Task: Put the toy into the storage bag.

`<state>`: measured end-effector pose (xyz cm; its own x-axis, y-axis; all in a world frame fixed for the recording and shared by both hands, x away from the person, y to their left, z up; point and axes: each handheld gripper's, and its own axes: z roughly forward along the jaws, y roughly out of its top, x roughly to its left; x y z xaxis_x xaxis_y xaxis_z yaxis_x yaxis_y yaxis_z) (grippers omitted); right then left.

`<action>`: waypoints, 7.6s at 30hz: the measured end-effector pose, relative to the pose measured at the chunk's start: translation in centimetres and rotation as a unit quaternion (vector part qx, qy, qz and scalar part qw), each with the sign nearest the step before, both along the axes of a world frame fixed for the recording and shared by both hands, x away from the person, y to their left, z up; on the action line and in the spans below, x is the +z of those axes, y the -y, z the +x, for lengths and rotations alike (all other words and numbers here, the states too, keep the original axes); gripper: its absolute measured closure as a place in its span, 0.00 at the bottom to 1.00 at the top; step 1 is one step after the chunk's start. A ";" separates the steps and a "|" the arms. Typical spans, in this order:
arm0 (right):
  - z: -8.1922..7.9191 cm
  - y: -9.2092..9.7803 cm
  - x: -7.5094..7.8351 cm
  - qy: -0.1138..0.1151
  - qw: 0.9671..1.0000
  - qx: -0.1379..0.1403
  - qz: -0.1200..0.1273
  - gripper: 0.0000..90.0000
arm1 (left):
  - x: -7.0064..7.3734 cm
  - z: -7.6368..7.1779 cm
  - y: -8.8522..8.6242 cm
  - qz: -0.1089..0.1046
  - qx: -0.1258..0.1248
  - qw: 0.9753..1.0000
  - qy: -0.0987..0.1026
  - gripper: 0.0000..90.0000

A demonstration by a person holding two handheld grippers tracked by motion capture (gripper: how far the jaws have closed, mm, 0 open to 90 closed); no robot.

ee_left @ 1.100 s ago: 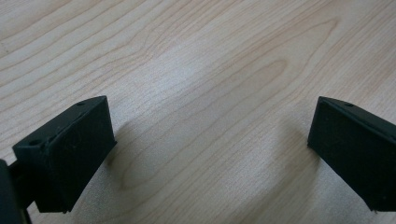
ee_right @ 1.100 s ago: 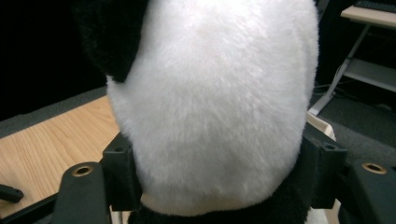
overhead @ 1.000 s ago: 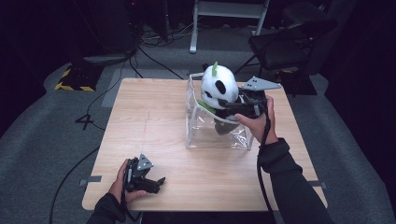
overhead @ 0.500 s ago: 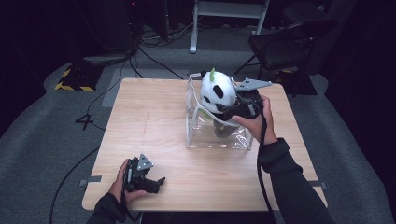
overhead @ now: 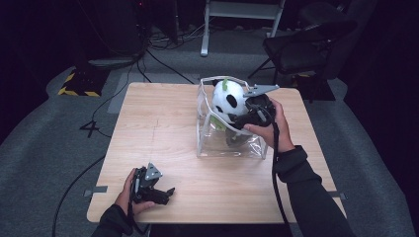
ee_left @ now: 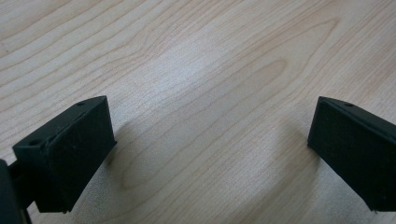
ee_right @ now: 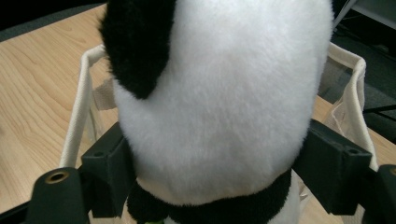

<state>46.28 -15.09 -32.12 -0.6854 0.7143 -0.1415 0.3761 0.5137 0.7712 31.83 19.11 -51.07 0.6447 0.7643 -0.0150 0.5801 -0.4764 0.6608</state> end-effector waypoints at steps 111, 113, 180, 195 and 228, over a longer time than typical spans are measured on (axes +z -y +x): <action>-3.8 10.8 1.5 0.066 0.997 -0.031 0.028 0.25 | 0.0 0.0 0.0 0.001 0.000 1.000 0.000 0.01; -3.9 11.2 1.4 0.067 0.997 -0.035 0.031 0.25 | 0.0 0.0 0.0 0.001 0.000 1.000 0.000 0.01; -6.8 15.0 -8.6 0.025 0.998 -0.051 -0.014 0.24 | 0.0 0.0 0.0 0.001 0.000 1.000 0.001 0.01; -8.2 15.7 -11.6 -0.002 0.999 -0.037 -0.038 0.24 | 0.0 0.0 0.0 0.001 0.000 1.000 0.000 0.01; -11.9 18.9 -18.3 -0.065 0.997 -0.031 0.011 0.23 | 0.0 0.0 0.0 0.001 0.000 1.000 0.000 0.01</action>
